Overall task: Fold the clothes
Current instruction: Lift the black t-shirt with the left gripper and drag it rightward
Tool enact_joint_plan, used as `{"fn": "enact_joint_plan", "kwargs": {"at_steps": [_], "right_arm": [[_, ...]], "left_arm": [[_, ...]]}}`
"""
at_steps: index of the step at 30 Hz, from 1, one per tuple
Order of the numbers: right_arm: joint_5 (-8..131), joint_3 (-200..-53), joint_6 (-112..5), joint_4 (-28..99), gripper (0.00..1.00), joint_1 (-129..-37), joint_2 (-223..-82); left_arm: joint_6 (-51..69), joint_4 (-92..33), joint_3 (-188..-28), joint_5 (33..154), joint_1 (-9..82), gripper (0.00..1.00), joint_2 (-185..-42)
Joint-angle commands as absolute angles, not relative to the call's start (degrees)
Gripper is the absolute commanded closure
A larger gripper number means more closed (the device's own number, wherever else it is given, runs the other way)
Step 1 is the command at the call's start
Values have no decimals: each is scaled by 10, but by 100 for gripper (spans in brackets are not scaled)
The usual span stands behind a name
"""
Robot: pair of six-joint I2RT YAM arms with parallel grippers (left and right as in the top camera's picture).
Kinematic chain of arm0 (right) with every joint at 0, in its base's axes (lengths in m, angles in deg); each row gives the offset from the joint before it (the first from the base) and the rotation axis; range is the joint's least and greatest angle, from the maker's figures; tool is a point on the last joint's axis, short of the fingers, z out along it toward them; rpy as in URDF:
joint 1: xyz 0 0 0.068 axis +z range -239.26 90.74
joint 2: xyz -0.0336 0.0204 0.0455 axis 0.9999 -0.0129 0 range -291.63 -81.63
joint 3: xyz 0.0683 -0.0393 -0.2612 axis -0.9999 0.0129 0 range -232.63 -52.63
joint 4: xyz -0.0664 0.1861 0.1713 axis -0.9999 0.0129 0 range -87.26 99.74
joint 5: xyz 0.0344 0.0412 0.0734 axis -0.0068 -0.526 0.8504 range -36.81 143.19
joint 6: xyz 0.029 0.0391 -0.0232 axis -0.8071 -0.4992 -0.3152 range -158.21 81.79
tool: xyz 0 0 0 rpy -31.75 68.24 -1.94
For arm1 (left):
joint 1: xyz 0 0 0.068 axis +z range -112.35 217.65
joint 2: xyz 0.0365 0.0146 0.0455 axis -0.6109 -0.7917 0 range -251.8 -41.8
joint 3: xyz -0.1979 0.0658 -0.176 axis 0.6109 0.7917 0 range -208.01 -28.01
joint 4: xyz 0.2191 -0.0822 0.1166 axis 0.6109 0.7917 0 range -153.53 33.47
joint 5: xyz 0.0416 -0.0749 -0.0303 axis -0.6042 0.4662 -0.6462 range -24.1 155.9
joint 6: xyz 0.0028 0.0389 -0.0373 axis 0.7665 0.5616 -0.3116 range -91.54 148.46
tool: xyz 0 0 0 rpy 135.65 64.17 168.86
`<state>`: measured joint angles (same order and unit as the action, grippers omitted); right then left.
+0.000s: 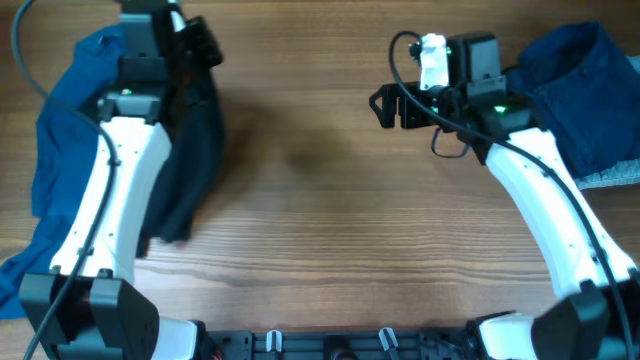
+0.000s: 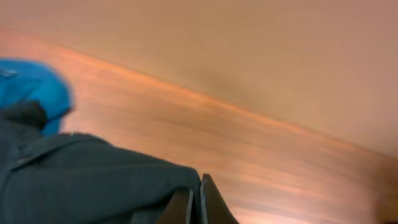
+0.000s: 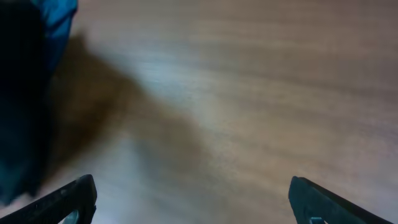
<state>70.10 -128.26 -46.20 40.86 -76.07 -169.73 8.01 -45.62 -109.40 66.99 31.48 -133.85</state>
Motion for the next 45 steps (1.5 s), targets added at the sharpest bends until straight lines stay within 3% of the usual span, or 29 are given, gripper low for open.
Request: {"fn": "enact_joint_plan", "kwargs": {"at_steps": [1,10,16,23,38,45], "right_arm": [[755,-1294,-476,454,0,-760,-1685],[801,-1290,-418,467,0,-728,-1685],[801,-1270,-341,404,0,-670,-1712],[876,-1242,-312,261,0,-666,-1808],[1009,-1242,-246,165,2,-663,-1883],[986,-1242,-234,125,11,-647,-1883]], "left_arm": [[7,-515,-1113,660,295,96,-1333],[-157,-656,-1128,660,288,96,-1333],[-157,-672,-1129,661,273,96,-1329],[-155,-656,-1129,665,269,96,-1263],[-163,-637,-1129,691,269,96,-1213],[-204,-641,-1129,761,269,96,-1203]]}}
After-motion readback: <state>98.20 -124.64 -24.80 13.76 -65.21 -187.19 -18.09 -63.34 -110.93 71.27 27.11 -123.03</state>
